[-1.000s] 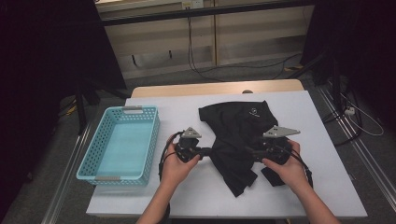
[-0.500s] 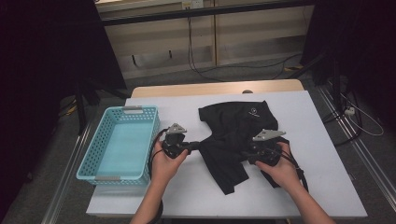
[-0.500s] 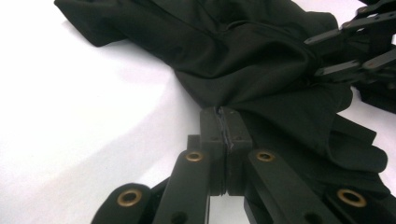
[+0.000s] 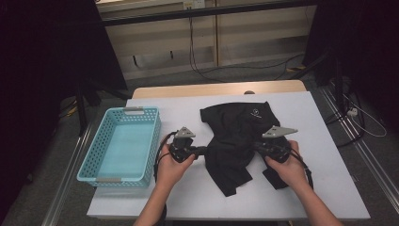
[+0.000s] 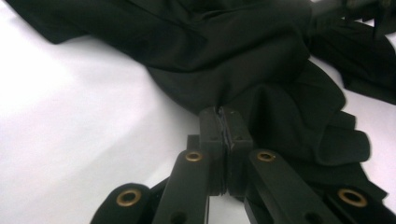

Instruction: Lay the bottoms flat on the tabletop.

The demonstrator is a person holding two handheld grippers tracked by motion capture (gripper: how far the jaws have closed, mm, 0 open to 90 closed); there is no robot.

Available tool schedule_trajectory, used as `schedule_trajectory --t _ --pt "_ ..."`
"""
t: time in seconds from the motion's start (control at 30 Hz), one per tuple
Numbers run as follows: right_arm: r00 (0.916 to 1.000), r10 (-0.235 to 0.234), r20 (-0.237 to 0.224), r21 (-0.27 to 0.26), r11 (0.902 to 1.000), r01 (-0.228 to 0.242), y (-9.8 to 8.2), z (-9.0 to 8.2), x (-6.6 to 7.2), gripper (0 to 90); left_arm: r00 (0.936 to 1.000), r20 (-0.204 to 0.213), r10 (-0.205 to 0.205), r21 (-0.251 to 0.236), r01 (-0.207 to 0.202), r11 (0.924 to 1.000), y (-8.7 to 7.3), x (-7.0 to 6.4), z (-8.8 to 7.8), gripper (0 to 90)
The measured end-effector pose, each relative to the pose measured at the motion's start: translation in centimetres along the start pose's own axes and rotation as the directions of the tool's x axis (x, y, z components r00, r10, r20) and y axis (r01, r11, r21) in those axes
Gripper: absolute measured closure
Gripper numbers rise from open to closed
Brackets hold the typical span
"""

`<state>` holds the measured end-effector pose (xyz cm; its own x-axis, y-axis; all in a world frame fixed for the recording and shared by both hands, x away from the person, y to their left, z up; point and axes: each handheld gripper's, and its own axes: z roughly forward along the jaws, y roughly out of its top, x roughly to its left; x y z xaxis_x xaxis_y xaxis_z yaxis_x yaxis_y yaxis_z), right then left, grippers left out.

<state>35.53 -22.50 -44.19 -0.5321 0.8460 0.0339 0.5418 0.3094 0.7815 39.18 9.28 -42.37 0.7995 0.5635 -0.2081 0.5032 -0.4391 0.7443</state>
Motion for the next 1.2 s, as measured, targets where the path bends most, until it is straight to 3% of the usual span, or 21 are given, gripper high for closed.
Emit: schedule_trajectory --t 0.13,0.3,0.37,0.47,0.53,0.67,0.77,0.87,1.03,1.2 --pt "0.9973 0.07 0.025 -0.068 0.9954 -0.068 0.2 -1.8 -1.7 87.7 0.9994 0.03 0.017 0.006 -0.017 0.9998 0.1 -0.7 0.8 88.9" --pt "0.9925 0.077 0.095 -0.068 0.9952 -0.07 -0.1 -2.1 -2.6 87.8 0.9986 0.02 0.05 0.011 -0.05 0.9987 0.4 -1.4 1.4 83.3" --pt "0.988 0.099 0.119 -0.074 0.9931 -0.091 -0.4 -2.2 -3.1 87.7 0.9985 0.018 0.053 0.008 -0.053 0.9986 0.3 -1.3 1.5 75.9" --pt "0.9811 0.133 0.141 -0.072 0.9897 -0.123 -0.8 -2.1 -3.7 86.0 0.9987 0.018 0.048 -0.01 -0.047 0.9988 0.3 -1.0 1.5 55.6" --pt "0.9808 0.134 0.142 -0.058 0.9902 -0.127 -0.8 -2.0 -3.5 75.9 0.9988 0.005 0.049 -0.016 -0.049 0.9987 0.2 -0.9 1.5 44.1" --pt "0.9925 0.073 0.099 -0.038 0.9969 -0.069 -0.4 -2.1 -1.9 56.2 0.9992 0.0 0.039 -0.023 -0.039 0.999 0.2 -0.6 1.2 35.4" --pt "0.9976 0.027 0.063 -0.038 0.999 -0.025 0.0 -2.5 -0.4 49.7 0.999 -0.018 0.041 -0.026 -0.041 0.9988 0.2 -0.5 1.0 29.4" --pt "0.9997 -0.002 0.026 -0.045 0.999 0.003 0.2 -2.7 1.0 49.3 0.9991 -0.022 0.037 -0.024 -0.038 0.999 0.1 -0.5 0.9 26.5" --pt "0.9973 -0.067 -0.032 -0.011 0.9977 0.067 0.0 -2.0 3.4 53.5 0.9988 -0.029 0.039 -0.014 -0.039 0.9991 0.0 -0.4 1.0 24.6" --pt "0.9847 -0.12 -0.126 -0.006 0.9928 0.12 0.1 -1.2 5.7 53.4 0.9989 -0.033 0.034 -0.015 -0.035 0.9993 0.0 -0.3 0.9 23.3"
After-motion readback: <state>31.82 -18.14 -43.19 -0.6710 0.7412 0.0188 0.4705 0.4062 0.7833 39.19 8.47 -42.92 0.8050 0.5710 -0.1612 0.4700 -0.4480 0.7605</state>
